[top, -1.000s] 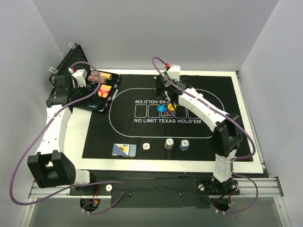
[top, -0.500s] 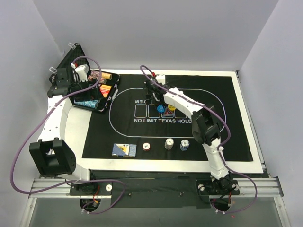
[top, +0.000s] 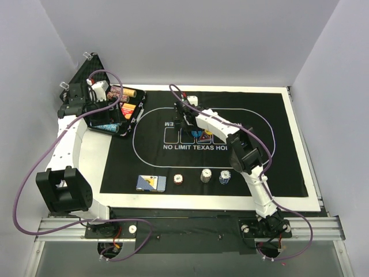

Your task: Distribute texas hold em gaming equipment

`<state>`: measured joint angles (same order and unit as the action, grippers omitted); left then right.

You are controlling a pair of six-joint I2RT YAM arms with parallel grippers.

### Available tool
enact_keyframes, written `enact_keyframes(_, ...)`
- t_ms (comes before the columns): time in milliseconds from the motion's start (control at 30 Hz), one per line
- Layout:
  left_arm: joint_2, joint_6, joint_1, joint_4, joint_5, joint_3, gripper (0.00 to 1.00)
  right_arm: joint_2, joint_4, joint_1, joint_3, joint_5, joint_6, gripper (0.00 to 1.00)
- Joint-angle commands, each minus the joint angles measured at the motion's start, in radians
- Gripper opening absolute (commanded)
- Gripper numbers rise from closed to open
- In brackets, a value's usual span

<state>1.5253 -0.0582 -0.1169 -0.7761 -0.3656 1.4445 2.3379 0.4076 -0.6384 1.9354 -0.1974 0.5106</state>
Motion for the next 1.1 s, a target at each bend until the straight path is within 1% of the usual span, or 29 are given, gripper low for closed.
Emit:
enact_keyframes(0, -0.025, 0.011, -0.015, -0.006, -0.025, 0.045, 0.94, -0.009, -0.004, 0.025, 0.008, -0.008, 0.019, 0.88)
enact_keyframes(433, -0.02, 0.004, -0.021, -0.008, -0.03, 0.051, 0.95, -0.037, -0.013, 0.065, -0.064, -0.004, 0.006, 0.88)
enact_keyframes(533, -0.022, 0.0, -0.023, -0.003, -0.032, 0.048, 0.95, -0.04, -0.013, 0.059, -0.088, 0.0, 0.003, 0.86)
enact_keyframes(700, -0.024, -0.002, -0.023, -0.002, -0.024, 0.042, 0.95, -0.051, -0.013, 0.023, -0.116, -0.014, -0.001, 0.76)
enact_keyframes(733, -0.027, -0.002, -0.023, -0.002, -0.021, 0.04, 0.95, -0.052, -0.013, 0.016, -0.128, -0.016, 0.0, 0.72)
enact_keyframes(833, -0.03, 0.0, -0.024, 0.0, -0.013, 0.034, 0.95, -0.072, -0.015, -0.006, -0.16, -0.036, 0.0, 0.65)
enact_keyframes(867, -0.033, 0.001, -0.024, 0.0, -0.012, 0.034, 0.95, -0.074, -0.018, -0.015, -0.167, -0.039, 0.0, 0.6)
enact_keyframes(967, -0.034, 0.003, -0.026, 0.0, -0.003, 0.034, 0.95, -0.081, -0.018, -0.027, -0.182, -0.045, 0.003, 0.51)
enact_keyframes(1000, -0.036, 0.003, -0.024, -0.002, -0.003, 0.036, 0.95, -0.08, -0.015, -0.036, -0.184, -0.045, 0.006, 0.46)
enact_keyframes(1067, -0.037, 0.003, -0.027, -0.003, 0.001, 0.037, 0.95, -0.084, -0.015, -0.047, -0.188, -0.04, 0.017, 0.42)
